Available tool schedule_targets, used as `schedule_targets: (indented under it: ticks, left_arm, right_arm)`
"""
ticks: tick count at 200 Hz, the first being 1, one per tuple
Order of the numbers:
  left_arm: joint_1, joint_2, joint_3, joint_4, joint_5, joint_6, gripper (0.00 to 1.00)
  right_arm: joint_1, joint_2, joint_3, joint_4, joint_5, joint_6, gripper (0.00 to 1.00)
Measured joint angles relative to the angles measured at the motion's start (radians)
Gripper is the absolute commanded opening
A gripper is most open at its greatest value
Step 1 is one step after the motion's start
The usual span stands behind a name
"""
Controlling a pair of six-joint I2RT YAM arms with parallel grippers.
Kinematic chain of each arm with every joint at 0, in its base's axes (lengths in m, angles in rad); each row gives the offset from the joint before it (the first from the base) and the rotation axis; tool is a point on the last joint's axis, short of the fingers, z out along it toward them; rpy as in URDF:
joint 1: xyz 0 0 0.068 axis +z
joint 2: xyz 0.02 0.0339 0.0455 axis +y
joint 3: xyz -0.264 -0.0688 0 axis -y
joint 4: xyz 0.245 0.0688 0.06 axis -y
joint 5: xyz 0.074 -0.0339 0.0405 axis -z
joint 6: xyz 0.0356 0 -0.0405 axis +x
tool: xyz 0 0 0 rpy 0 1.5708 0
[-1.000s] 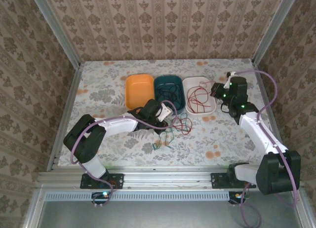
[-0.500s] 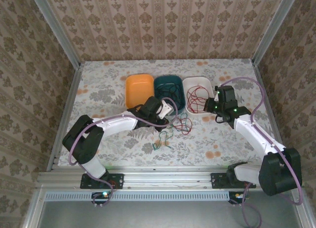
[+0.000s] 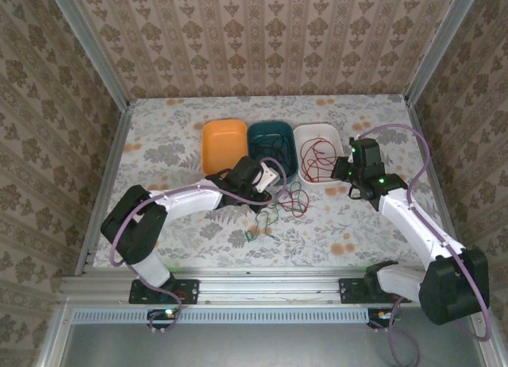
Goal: Untangle the cables
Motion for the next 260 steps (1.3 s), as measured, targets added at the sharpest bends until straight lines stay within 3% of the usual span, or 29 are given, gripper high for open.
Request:
schedule_targets:
  ticks: [35, 97, 120, 143, 188, 230, 260]
  left_arm:
    - [-0.005, 0.0, 0.024, -0.027, -0.003, 0.0, 0.0]
    - [-0.005, 0.0, 0.042, -0.047, -0.011, 0.013, 0.0]
    - [-0.005, -0.004, 0.042, -0.049, -0.024, 0.016, 0.0]
    - [-0.005, -0.03, 0.042, -0.053, -0.046, 0.016, 0.0]
    - [-0.004, -0.079, 0.041, -0.052, -0.083, 0.015, 0.0]
    - [-0.004, -0.1, 0.021, -0.044, -0.093, 0.014, 0.0]
    - [-0.001, -0.116, -0.004, -0.03, -0.114, 0.011, 0.0]
  right_arm:
    - [0.001, 0.064, 0.003, 0.035, 0.002, 0.0, 0.0]
    - [0.005, 0.373, 0.131, 0.042, 0.038, 0.051, 0.01]
    - [0.005, 0.451, 0.18, 0.044, 0.051, 0.074, 0.09]
    - [0.005, 0.483, 0.23, 0.038, 0.074, 0.084, 0.31]
    - [0.005, 0.455, 0.285, -0.001, 0.159, 0.085, 0.45]
    - [0.028, 0.289, 0.224, -0.03, 0.193, 0.072, 0.41]
    - [0.113, 0.084, 0.061, -0.027, 0.111, 0.021, 0.38]
